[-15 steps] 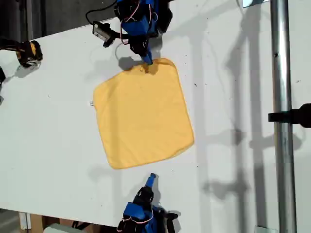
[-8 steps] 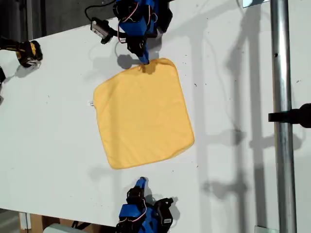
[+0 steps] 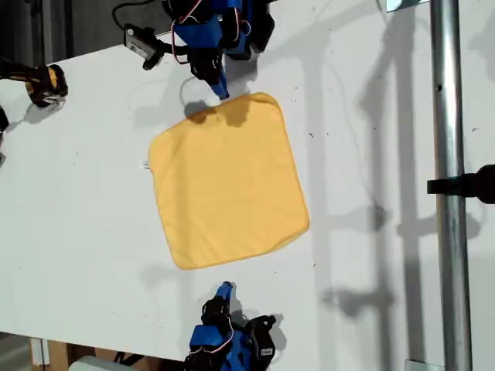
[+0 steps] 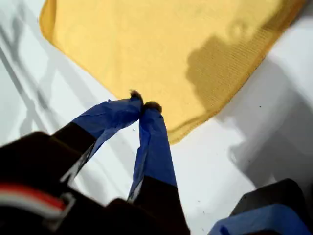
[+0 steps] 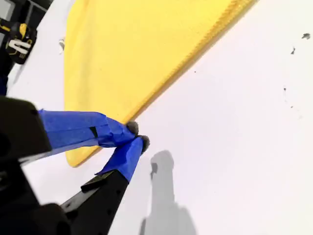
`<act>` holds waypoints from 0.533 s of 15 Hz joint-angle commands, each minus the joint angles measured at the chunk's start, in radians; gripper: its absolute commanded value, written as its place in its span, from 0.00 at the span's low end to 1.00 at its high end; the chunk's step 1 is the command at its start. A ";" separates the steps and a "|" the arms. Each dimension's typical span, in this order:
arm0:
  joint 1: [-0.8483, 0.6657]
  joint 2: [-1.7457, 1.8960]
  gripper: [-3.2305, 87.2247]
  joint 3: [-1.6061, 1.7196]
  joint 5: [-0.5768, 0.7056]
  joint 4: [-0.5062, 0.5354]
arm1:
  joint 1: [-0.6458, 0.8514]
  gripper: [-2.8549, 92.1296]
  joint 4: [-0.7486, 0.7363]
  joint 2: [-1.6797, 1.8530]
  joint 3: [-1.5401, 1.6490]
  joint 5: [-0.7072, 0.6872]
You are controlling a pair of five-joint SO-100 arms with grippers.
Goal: Grasp corners of a towel and fold twice.
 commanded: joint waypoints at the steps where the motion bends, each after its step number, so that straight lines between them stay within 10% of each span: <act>1: 0.000 0.002 0.02 0.000 -0.008 -0.014 | -0.014 0.03 0.049 -0.270 -0.327 -0.124; 8: 0.000 0.002 0.02 0.000 -0.006 -0.014 | -0.198 0.03 0.354 -0.641 -0.761 -0.368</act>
